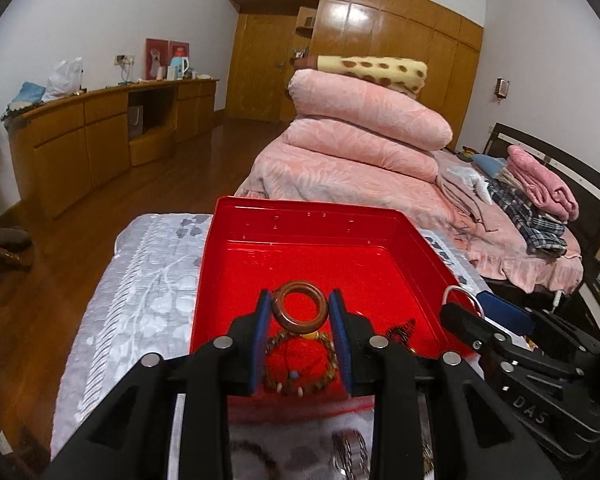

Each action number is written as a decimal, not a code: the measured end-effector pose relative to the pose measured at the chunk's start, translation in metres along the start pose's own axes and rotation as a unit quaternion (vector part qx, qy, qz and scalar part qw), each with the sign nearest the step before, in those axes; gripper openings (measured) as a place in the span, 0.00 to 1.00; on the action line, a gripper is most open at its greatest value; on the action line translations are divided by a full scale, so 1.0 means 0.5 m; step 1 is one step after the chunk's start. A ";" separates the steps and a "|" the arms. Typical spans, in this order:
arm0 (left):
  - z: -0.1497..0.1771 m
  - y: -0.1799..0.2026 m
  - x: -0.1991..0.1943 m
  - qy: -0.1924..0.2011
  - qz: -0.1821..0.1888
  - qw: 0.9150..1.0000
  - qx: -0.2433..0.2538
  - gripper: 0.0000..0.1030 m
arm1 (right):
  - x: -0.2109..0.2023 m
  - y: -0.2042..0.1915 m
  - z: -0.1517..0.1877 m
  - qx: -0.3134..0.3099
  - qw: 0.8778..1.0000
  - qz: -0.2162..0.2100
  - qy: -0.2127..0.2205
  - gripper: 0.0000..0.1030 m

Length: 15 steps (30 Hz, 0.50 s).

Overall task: Organize jewelry
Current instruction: 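Lower the bangle into the red tin with the right tool while the left drops the ring in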

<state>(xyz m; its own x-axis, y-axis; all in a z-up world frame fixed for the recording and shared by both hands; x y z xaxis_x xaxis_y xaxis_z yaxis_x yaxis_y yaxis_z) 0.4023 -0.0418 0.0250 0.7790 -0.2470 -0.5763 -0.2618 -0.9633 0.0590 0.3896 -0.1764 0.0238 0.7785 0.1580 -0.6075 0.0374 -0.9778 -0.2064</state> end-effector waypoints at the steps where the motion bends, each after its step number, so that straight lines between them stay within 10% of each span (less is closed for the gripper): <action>1: -0.001 -0.004 0.014 -0.007 0.000 1.000 -0.004 0.28 | 0.009 0.002 -0.004 0.003 1.000 0.000 -0.002 0.46; 15: 0.014 -0.016 0.077 -0.051 -0.015 0.999 -0.007 0.37 | 0.071 0.012 -0.003 0.005 0.999 0.017 -0.036 0.51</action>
<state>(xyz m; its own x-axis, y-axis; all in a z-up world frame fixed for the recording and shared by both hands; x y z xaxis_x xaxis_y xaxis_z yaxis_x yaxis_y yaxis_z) 0.4304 -0.0428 -0.0031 0.7244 -0.2058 -0.6579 -0.2304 -0.9718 0.0502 0.4184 -0.1767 0.0024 0.7317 0.1356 -0.6680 0.0052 -0.9811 -0.1934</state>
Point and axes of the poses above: each gripper's, at about its wrist camera, not at the fingertips, and x roughly the way its jaws point, y to its right, z to its underside, the point moved 6 cm from there along x, roughly the way its jaws point, and after that the axes turned 8 degrees about x, right-handed, at the moved point
